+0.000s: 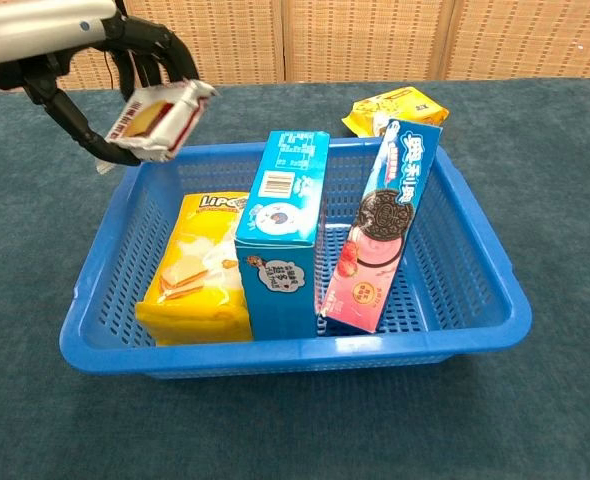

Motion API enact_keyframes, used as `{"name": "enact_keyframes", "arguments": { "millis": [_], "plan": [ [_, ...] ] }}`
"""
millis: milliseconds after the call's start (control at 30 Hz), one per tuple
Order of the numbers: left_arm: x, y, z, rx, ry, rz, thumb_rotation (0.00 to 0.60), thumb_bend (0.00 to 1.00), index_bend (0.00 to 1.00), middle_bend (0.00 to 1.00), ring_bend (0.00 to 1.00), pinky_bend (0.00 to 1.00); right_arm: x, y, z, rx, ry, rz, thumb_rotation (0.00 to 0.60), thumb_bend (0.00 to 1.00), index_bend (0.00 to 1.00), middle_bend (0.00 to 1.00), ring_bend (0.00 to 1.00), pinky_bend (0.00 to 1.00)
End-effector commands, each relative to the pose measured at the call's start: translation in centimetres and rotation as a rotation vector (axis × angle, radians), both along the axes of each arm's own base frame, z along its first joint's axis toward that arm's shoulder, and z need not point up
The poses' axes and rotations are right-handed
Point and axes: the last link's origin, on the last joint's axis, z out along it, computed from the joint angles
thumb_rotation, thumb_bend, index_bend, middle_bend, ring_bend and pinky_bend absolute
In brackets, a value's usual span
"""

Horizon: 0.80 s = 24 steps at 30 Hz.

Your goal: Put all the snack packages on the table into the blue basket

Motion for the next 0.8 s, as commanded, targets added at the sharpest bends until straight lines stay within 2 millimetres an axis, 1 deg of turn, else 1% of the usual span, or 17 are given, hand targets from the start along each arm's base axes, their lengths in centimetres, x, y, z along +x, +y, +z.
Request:
{"name": "enact_keyframes", "arguments": {
  "millis": [33, 67, 133, 267, 367, 500, 533, 600, 733, 767, 800],
  "plan": [
    [0.0, -0.4, -1.8, -0.069, 0.045, 0.024, 0.6, 0.02, 0.0, 0.0, 0.0, 0.02, -0.1, 0.0, 0.2, -0.005, -0.001, -0.004, 0.6, 0.0, 0.0, 0.0, 0.0, 0.0],
    [0.0, -0.5, -2.1, -0.096, 0.065, 0.035, 0.6, 0.0, 0.0, 0.0, 0.0, 0.0, -0.2, 0.0, 0.3, -0.007, -0.001, -0.006, 0.6, 0.0, 0.0, 0.0, 0.0, 0.0],
    [0.7, -0.7, -2.4, -0.136, 0.054, 0.047, 0.6, 0.0, 0.0, 0.0, 0.0, 0.0, -0.4, -0.1, 0.3, -0.005, 0.004, -0.013, 0.6, 0.0, 0.0, 0.0, 0.0, 0.0],
    [1.6, -0.9, -2.1, -0.146, 0.019, 0.044, 0.6, 0.0, 0.0, 0.0, 0.0, 0.0, -0.4, -0.5, 0.3, -0.002, 0.006, -0.007, 0.6, 0.0, 0.0, 0.0, 0.0, 0.0],
    [2.2, -1.0, -0.9, -0.12, -0.028, 0.037, 0.6, 0.0, 0.0, 0.0, 0.0, 0.0, -0.2, -1.4, 0.6, -0.012, 0.02, 0.015, 0.6, 0.0, 0.0, 0.0, 0.0, 0.0],
    [2.0, -1.0, 1.3, -0.049, -0.051, 0.04, 0.6, 0.0, 0.0, 0.0, 0.0, 0.0, 0.0, -3.3, 1.4, -0.018, 0.064, 0.052, 0.6, 0.0, 0.0, 0.0, 0.0, 0.0],
    [1.5, -1.0, 2.3, -0.013, -0.043, 0.053, 0.6, 0.0, 0.0, 0.0, 0.0, 0.0, 0.1, -4.4, 1.8, -0.011, 0.087, 0.068, 0.6, 0.0, 0.0, 0.0, 0.0, 0.0],
    [0.7, -1.1, 3.8, 0.034, -0.013, 0.079, 0.6, 0.0, 0.0, 0.0, 0.0, 0.0, 0.2, -6.1, 2.3, 0.006, 0.109, 0.087, 0.6, 0.0, 0.0, 0.0, 0.0, 0.0],
    [-1.0, -2.0, 5.9, 0.111, 0.039, 0.141, 0.6, 0.0, 0.0, 0.0, 0.0, 0.0, 1.0, -9.5, 2.9, 0.043, 0.143, 0.14, 0.6, 0.0, 0.0, 0.0, 0.0, 0.0],
    [-2.6, -2.4, 7.2, 0.166, 0.067, 0.191, 0.6, 0.0, 0.0, 0.0, 0.0, 0.0, 2.3, -11.4, 3.0, 0.053, 0.153, 0.193, 0.6, 0.0, 0.0, 0.0, 0.0, 0.0],
    [-3.5, -3.1, 8.0, 0.205, 0.079, 0.223, 0.6, 0.0, 0.0, 0.0, 0.0, 0.0, 2.9, -13.0, 2.9, 0.072, 0.152, 0.214, 0.6, 0.0, 0.0, 0.0, 0.0, 0.0]
  ]
}}
